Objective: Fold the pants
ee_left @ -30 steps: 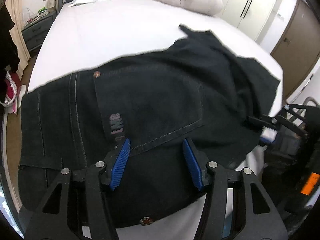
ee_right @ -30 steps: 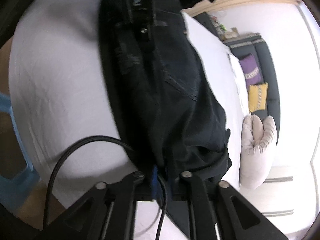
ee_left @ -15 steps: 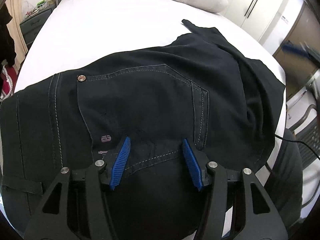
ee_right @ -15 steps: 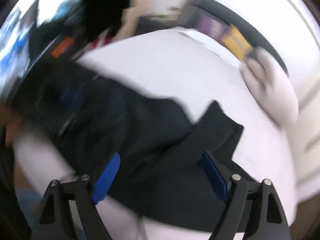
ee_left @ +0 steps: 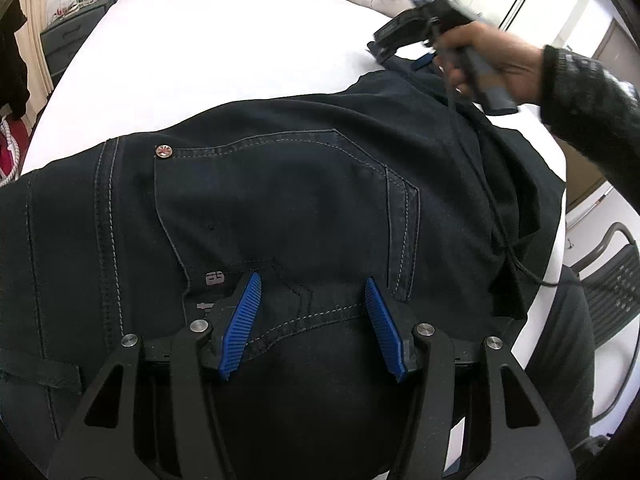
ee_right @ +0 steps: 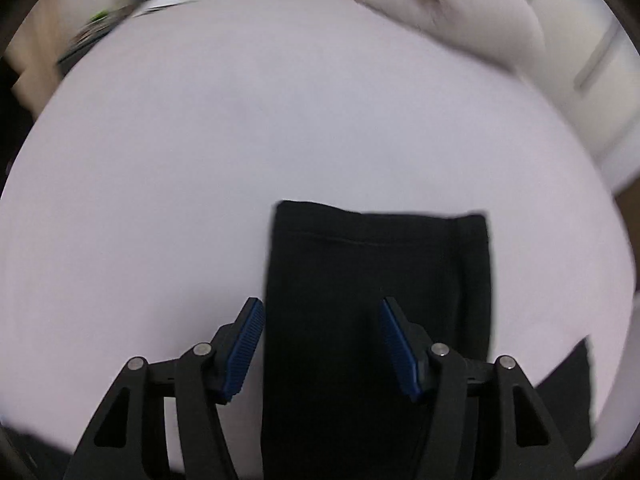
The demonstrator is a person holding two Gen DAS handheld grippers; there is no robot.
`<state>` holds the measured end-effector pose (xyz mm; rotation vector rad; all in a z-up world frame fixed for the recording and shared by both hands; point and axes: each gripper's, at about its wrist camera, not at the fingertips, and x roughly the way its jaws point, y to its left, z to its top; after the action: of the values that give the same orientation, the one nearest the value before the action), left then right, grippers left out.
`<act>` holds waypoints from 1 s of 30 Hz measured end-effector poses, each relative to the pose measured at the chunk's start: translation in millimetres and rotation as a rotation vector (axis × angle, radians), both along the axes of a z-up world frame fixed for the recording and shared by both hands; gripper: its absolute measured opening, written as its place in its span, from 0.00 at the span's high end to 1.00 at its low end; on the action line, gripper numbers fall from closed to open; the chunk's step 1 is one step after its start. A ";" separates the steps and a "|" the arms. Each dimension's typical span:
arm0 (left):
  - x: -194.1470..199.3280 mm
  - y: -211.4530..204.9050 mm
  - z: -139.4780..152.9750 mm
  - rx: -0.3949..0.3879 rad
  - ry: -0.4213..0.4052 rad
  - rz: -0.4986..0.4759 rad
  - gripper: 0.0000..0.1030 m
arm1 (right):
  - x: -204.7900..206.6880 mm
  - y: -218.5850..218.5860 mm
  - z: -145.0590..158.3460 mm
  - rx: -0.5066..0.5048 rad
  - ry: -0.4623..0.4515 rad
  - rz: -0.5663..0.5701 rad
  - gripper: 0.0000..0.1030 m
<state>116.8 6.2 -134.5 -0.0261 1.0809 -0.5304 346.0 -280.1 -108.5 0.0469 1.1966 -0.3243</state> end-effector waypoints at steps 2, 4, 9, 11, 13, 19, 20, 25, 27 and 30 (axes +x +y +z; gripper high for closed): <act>1.9 1.9 0.5 -0.004 0.003 -0.002 0.49 | 2.0 1.1 -4.8 -0.003 -0.012 0.019 0.41; 3.5 2.6 1.1 -0.005 0.004 -0.001 0.49 | 0.5 0.5 -2.7 0.041 -0.031 0.033 0.65; 4.4 3.2 1.1 0.008 0.000 -0.001 0.49 | -23.7 -21.9 17.9 0.110 -0.097 -0.011 0.94; 5.7 2.9 3.2 0.011 0.001 0.000 0.49 | -49.5 -40.7 43.5 0.175 -0.193 -0.044 0.94; 6.4 1.1 5.1 0.019 0.000 0.003 0.49 | -87.0 -66.3 73.4 0.237 -0.299 -0.088 0.94; 5.2 -12.2 3.9 0.024 0.006 0.025 0.49 | -255.0 -181.4 121.1 0.405 -0.602 -0.342 0.94; 5.5 -12.7 4.4 0.022 0.009 0.031 0.49 | -286.8 -201.6 115.1 0.417 -0.626 -0.412 0.94; 8.6 -14.6 7.8 0.011 0.027 0.060 0.48 | -401.9 -266.6 28.0 0.599 -0.583 -0.714 0.87; 8.7 -16.2 9.0 0.015 0.034 0.065 0.48 | -431.1 -267.4 1.5 0.665 -0.584 -0.768 0.78; 9.8 -20.0 11.0 0.032 0.038 0.069 0.48 | -450.5 -258.0 -9.2 0.806 -0.707 -0.758 0.48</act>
<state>126.6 -13.8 -123.5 -0.0457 1.1218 -0.4516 -104.5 -538.1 -117.6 1.2371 0.4901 -0.4119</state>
